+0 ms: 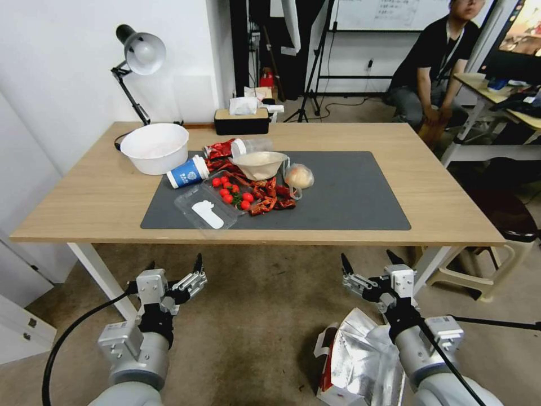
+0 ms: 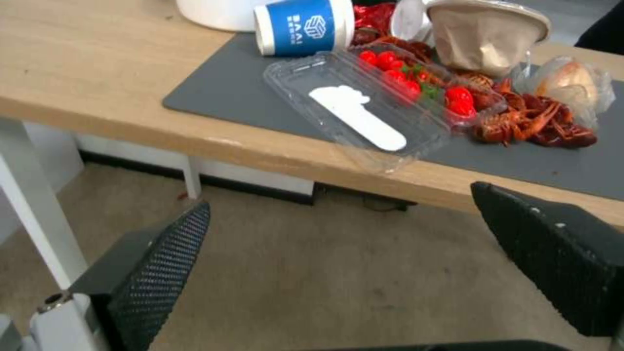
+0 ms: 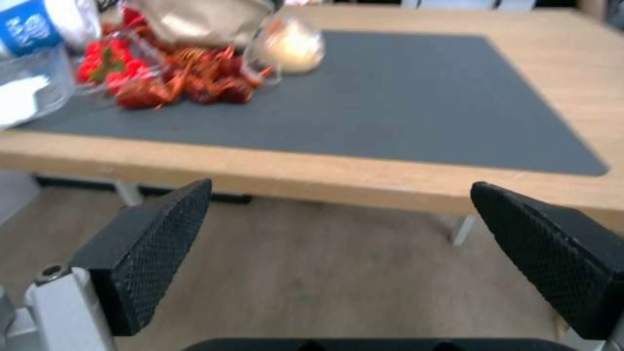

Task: Pick up the food delivery bag from the floor and place it on the table.

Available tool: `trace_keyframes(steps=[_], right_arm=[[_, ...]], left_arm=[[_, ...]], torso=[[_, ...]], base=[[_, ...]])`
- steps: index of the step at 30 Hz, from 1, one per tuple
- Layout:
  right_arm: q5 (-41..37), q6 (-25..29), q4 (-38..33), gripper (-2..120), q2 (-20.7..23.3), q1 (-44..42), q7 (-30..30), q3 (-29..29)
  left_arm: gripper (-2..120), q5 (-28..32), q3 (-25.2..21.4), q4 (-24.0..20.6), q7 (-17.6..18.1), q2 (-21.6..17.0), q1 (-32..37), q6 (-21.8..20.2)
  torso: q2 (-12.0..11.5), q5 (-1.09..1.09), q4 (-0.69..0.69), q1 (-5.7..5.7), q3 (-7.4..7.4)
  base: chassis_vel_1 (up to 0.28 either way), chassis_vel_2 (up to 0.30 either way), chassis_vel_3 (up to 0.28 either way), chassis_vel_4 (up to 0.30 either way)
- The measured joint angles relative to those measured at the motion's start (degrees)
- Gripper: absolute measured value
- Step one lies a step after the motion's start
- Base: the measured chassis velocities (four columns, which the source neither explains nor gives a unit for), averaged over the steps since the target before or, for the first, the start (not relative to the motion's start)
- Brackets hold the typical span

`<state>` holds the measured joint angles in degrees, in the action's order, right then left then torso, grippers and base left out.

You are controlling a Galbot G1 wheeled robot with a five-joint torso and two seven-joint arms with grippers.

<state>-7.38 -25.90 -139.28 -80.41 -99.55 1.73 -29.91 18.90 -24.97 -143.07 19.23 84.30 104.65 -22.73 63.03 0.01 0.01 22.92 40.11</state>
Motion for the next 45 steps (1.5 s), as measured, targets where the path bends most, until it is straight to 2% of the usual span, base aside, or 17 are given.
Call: trace_keyframes(steps=[2, 3, 15, 30, 35, 38, 45], right_arm=[[-1.57, -4.21, -1.28, 100, 1.06, 0.88, 0.29, 0.22], [-2.49, -5.35, -1.91, 100, 1.56, 1.76, 0.32, 0.21], [-3.00, -5.82, -2.35, 100, 1.59, 2.05, 0.25, 0.18], [-2.58, -5.40, -2.36, 100, 1.33, 1.83, 0.25, 0.16], [-2.40, -5.21, -2.36, 100, 1.20, 1.72, 0.24, 0.17], [-2.27, -5.13, -2.36, 100, 1.14, 1.65, 0.23, 0.21], [-2.17, -5.11, -2.30, 100, 1.17, 1.63, 0.22, 0.24]], left_arm=[[100, 0.70, 0.04, -0.12, 0.55, -0.10, 0.20, 0.70], [100, 0.81, 0.03, -0.06, 0.63, -0.16, 0.27, 1.76], [100, 1.18, -0.02, 1.32, 0.10, -0.44, 1.13, 7.41], [100, 1.31, -0.19, 1.66, -0.33, -0.49, 1.36, 8.86], [100, 1.39, -0.25, 1.46, -0.22, -0.52, 1.43, 8.11], [100, 1.59, -0.33, 0.90, 0.07, -0.40, 1.43, 6.47], [100, 1.56, -0.40, 0.89, 0.24, -0.33, 1.35, 6.32]], torso=[[0.00, -0.01, -0.03, 0.00, 0.00], [0.00, -0.02, 0.01, 0.00, 0.00], [0.00, -0.02, -0.01, 0.00, 0.00], [0.00, -0.02, -0.01, 0.00, 0.00], [-0.02, -0.02, -0.01, -0.01, -0.01], [-0.80, -0.01, -0.01, -0.37, -0.41], [-3.47, -0.02, -0.01, -1.55, -1.91]], base=[[0.000, 0.000, 0.000, 0.000], [0.000, 0.000, 0.000, 0.000], [0.000, 0.000, 0.000, 0.000], [0.000, 0.000, 0.000, 0.000], [0.000, 0.000, 0.000, 0.000], [0.000, 0.000, 0.000, 0.000], [0.000, 0.000, 0.000, 0.000]])
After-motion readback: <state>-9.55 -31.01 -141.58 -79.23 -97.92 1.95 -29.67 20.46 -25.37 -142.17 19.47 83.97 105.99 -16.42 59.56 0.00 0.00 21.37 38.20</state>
